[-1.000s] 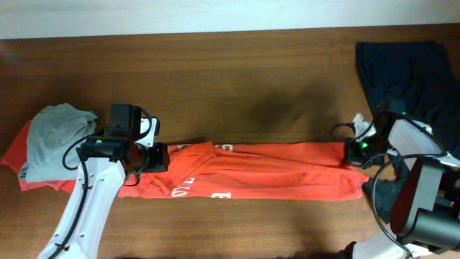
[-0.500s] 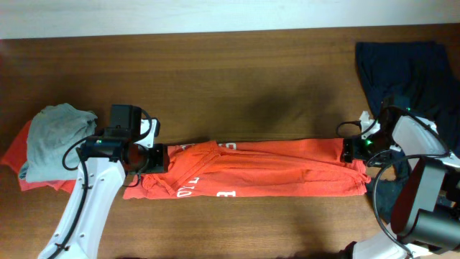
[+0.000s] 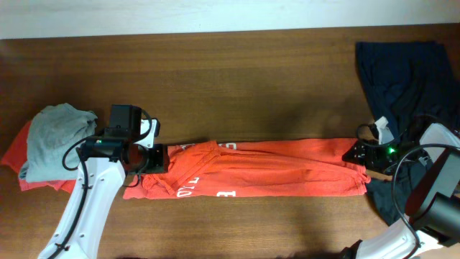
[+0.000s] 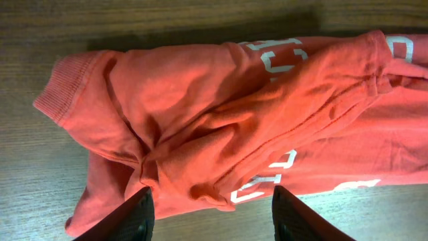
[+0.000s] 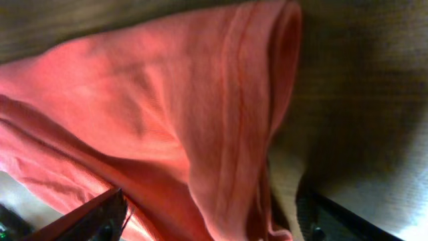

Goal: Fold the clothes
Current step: 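Lift the right end and fold it leftward toward the strip's middle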

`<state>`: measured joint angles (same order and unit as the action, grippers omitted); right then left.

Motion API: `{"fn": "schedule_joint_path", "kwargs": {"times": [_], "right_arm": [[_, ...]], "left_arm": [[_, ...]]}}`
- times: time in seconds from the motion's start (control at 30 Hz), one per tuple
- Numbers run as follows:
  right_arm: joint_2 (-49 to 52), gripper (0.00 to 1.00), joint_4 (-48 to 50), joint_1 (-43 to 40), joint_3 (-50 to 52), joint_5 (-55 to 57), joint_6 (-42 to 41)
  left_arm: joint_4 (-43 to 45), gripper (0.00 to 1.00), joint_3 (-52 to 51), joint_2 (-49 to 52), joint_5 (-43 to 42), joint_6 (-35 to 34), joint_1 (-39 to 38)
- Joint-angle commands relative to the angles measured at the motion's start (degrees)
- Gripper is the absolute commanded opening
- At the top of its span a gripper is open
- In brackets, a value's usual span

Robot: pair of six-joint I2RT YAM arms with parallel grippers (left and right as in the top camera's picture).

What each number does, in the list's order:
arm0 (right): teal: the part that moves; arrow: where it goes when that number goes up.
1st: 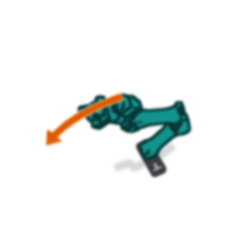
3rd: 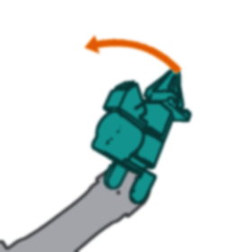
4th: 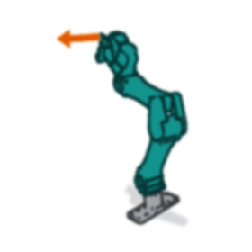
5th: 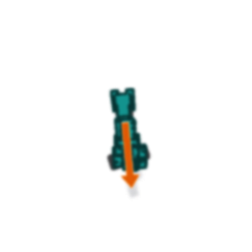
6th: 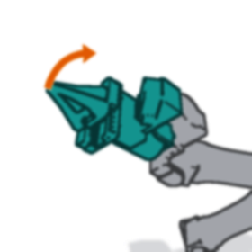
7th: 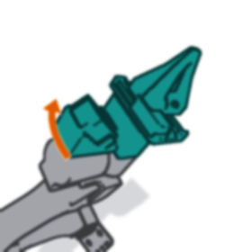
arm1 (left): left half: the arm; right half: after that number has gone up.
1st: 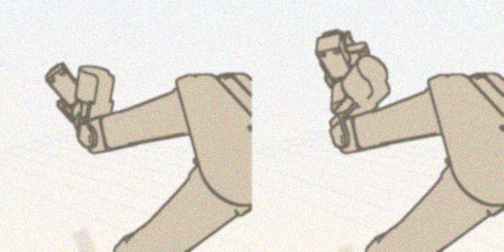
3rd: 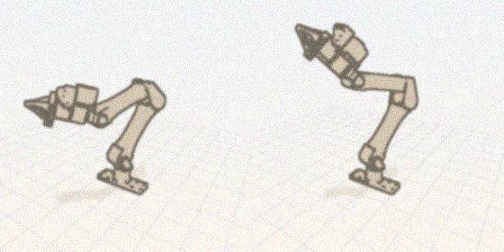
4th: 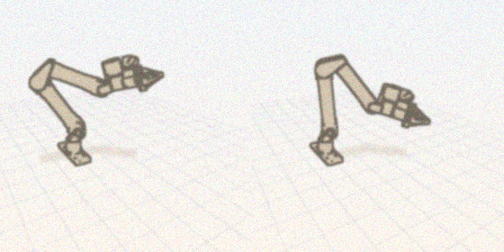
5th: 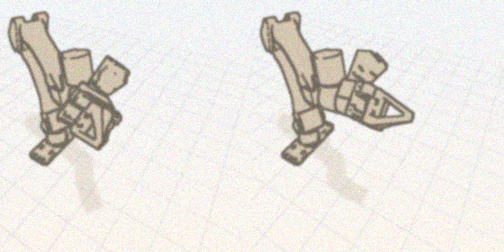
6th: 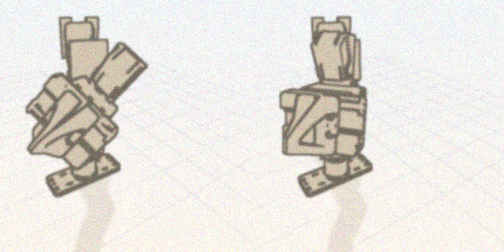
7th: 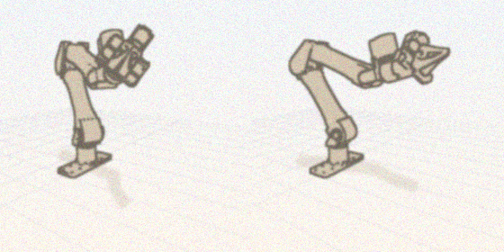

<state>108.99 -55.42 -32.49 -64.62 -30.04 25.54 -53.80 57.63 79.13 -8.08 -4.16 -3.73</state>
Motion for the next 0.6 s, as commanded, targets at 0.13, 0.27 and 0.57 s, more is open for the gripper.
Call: {"fn": "schedule_joint_path", "kwargs": {"times": [0.13, 0.27, 0.57], "right_arm": [[6.67, 0.57, 0.52, 0.26, 0.42, -0.87, 1.22], [6.67, 0.38, 0.09, 0.26, 0.42, -0.90, 1.20], [6.49, 0.11, -3.39, 0.28, -3.23, -1.07, 1.16]], "left_arm": [[-0.07, 0.56, -0.07, -0.24, 0.46, -0.55, 0.24], [0.00, 0.56, -0.07, -0.24, 0.48, -0.55, 0.24], [0.00, 0.56, -0.07, -0.24, 0.66, -0.52, 0.24]]}}
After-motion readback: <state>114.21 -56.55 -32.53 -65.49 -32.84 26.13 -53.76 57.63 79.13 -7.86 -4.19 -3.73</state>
